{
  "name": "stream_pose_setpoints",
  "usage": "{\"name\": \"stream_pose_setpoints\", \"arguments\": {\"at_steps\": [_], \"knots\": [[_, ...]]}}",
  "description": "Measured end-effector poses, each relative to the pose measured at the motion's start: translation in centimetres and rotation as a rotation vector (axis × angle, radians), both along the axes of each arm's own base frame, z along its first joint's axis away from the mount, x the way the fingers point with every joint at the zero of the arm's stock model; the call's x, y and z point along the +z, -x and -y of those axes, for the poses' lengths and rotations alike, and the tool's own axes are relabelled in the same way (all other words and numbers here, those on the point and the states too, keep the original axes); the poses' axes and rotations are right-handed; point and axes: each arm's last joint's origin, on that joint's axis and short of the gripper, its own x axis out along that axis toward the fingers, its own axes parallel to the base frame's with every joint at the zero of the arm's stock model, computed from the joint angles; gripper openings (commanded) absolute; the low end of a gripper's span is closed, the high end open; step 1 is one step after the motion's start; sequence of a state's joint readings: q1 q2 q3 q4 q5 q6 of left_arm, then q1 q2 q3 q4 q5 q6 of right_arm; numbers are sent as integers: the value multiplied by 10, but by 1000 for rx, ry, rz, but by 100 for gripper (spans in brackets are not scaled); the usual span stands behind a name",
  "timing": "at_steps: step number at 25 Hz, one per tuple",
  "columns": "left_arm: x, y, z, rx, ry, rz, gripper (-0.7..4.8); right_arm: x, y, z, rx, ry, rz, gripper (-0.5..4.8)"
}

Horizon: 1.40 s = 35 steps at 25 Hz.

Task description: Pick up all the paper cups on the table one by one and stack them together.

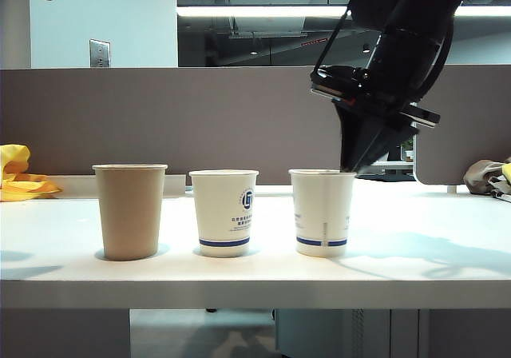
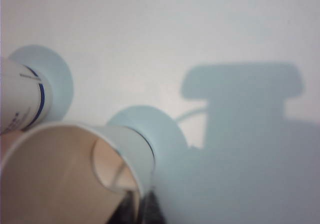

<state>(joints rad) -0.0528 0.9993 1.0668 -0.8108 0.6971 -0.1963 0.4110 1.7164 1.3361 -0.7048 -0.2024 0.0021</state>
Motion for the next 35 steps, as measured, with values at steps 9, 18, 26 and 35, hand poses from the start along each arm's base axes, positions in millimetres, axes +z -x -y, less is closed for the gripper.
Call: {"name": "stream_pose_setpoints", "arguments": {"at_steps": [9,18,26,35], "knots": [[-2,1,0,0,-2,-23,-6,-1,-3,-1,2,-6,17,-3],[-3,2,0,-12,-14,-24,-6,-1,-3,-1,2,4,-4,-3],[-2,2,0,-12,-14,-22,-6,45,-12,-5,13,-6,84,-3],[-1,1,0,-12,-13,0,-6,109,1,-35,111,-86,206,-3]]}}
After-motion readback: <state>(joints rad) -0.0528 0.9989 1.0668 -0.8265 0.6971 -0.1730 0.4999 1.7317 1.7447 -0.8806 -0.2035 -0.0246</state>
